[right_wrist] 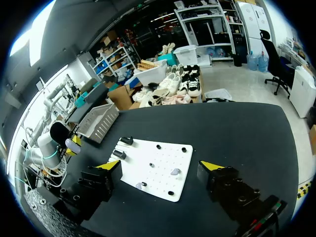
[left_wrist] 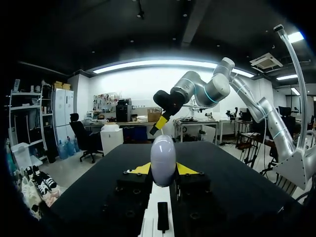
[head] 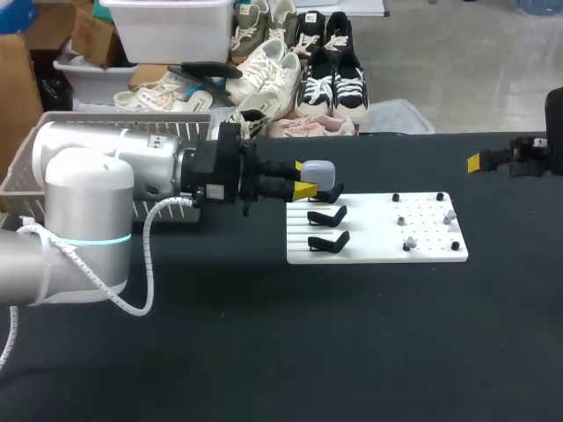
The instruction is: Pick up each earbud case from the left stands, insert the matching earbuds, close the lid, and place the case in the box.
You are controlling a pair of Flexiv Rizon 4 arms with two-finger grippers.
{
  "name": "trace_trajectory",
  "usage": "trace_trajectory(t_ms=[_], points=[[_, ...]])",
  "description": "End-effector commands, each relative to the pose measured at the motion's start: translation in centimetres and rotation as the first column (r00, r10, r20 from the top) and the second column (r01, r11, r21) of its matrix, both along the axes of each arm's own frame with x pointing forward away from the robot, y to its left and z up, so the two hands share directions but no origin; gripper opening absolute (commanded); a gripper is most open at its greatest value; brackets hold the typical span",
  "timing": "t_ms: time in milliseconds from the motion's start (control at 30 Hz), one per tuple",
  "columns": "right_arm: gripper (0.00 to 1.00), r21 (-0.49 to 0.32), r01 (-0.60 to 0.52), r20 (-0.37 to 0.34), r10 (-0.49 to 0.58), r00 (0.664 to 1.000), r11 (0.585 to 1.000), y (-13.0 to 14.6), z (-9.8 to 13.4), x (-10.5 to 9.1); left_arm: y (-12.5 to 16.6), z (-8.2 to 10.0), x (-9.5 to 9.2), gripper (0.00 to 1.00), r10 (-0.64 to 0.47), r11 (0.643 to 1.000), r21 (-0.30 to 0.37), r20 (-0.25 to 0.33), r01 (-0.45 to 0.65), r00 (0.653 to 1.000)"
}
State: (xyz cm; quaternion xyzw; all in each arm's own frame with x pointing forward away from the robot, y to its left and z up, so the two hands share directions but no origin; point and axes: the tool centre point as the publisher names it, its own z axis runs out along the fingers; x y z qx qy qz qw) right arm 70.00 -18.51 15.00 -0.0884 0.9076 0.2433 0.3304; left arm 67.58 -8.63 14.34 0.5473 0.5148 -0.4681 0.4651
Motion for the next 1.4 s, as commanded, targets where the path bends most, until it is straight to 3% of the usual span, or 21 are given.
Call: trace_trajectory(t_ms=[33,333,400,467,500,600,733,1033,1233,1333,1400], points=[[1.00,0.000,0.000,0.000,0.000,1.000,1.000,0.0,0.0,0.0,-0.1,0.0,-0.2,0.00,0.007,1.000,-0.002,0.002,-0.007,1.000],[1.00,0.000,0.000,0.000,0.000,1.000,1.000,0.0,0.0,0.0,-0.1,0.0,-0.2,0.00,0.007,1.000,-0.002,0.002,-0.007,1.000],[1.00,0.000,0.000,0.000,0.000,1.000,1.000,0.0,0.0,0.0,0.2,-0.5,-0.7,0.00,0.030,1.000,-0.008,-0.020,-0.030,0.999],[1.00,0.064,-0.012,0.020,0.011,1.000,0.998,0.1,0.2,-0.4,-0.2,-0.8,-1.1,0.00,0.053,0.998,-0.030,-0.030,-0.054,0.998],[1.00,0.056,-0.018,0.023,0.016,1.000,0.998,0.2,0.2,-0.6,-0.5,-0.9,-1.3,0.00,0.058,0.997,-0.043,-0.035,-0.059,0.998],[1.00,0.040,-0.037,0.038,0.035,0.999,0.999,0.9,0.5,-1.6,-1.9,-1.3,-1.7,0.00,0.057,0.998,-0.024,-0.010,-0.057,0.998],[1.00,0.032,-0.094,0.079,0.092,0.993,0.995,2.5,1.9,-4.0,-3.3,-1.2,-2.0,0.00,0.011,0.999,-0.051,-0.006,-0.011,1.000],[1.00,0.002,-0.178,0.113,0.176,0.978,0.984,5.0,3.1,-7.6,-3.7,-1.6,-2.1,0.00,-0.054,0.997,-0.045,0.015,0.054,0.998],[1.00,-0.054,-0.251,0.124,0.256,0.959,0.967,7.7,3.7,-9.0,-3.3,-2.1,-2.2,0.00,-0.055,0.997,-0.046,0.003,0.055,0.998],[1.00,-0.153,-0.271,0.124,0.291,0.949,0.950,9.1,3.5,-9.4,-3.2,-2.2,-2.3,0.00,-0.057,0.997,-0.045,-0.003,0.056,0.998],[1.00,-0.163,-0.285,0.122,0.306,0.944,0.945,9.9,3.4,-9.4,-3.1,-2.3,-2.3,0.00,-0.060,0.997,-0.044,-0.005,0.060,0.998]])
